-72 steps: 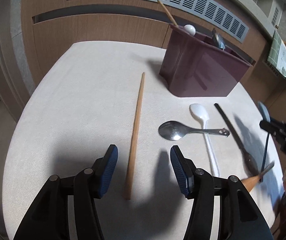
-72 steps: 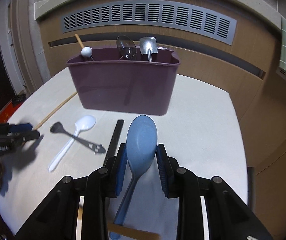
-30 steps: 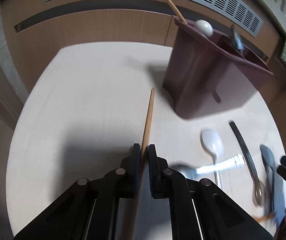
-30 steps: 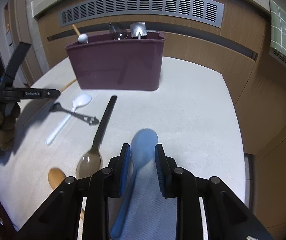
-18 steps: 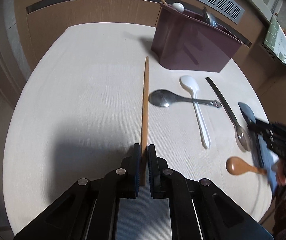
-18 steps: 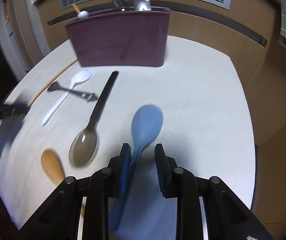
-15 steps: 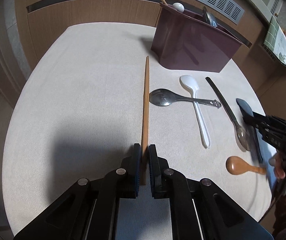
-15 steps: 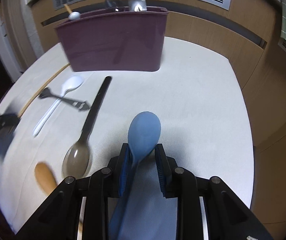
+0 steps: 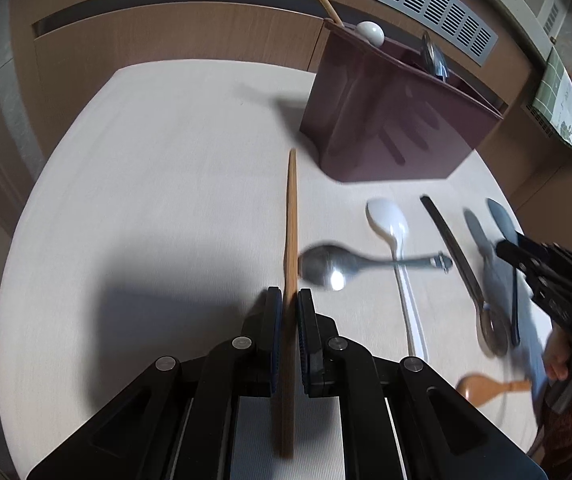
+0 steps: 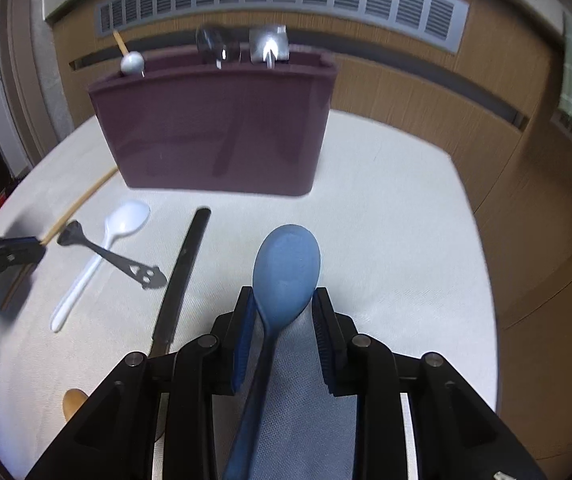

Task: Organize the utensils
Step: 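Lift the chopstick and blue spoon over the maroon caddy and release both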

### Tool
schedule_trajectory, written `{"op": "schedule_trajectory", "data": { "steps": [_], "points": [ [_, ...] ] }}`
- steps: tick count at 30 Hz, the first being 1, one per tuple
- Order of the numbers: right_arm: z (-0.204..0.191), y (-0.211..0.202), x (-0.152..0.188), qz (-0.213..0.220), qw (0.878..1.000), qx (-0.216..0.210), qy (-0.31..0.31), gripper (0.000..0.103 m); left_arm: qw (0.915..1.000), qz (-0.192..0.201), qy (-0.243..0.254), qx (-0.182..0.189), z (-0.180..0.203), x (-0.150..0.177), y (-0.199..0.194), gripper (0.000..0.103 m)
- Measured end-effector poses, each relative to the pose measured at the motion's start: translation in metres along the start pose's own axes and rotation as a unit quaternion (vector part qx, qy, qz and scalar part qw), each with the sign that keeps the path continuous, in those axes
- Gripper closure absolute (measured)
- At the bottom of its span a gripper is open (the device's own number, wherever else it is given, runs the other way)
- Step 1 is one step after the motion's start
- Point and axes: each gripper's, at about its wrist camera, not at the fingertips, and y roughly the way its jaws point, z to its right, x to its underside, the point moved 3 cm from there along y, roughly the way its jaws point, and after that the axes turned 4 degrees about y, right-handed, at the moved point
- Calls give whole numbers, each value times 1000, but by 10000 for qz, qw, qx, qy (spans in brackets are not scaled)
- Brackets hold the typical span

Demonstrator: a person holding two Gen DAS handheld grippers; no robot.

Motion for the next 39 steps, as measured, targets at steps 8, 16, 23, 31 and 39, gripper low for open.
{"op": "schedule_trajectory", "data": {
  "steps": [8,16,23,31,39],
  "points": [
    [-10,-17,4,162,9996,-190,-138,78,9997,-223,-43,120,-2,-42,28,94],
    [-4,-20,1,253,9996,-111,-92,78,9998,-172,59,-85,4,-50,32,97],
    [1,-33,3,461,9989,-101,35,78,9982,441,-252,328,5,-23,-17,97],
    [11,-50,-3,711,9964,-267,370,78,9853,1485,-375,756,15,-22,-92,97],
    [12,-69,-18,1052,9936,-171,384,79,9765,2030,-12,727,37,-45,-124,98]
  ]
}}
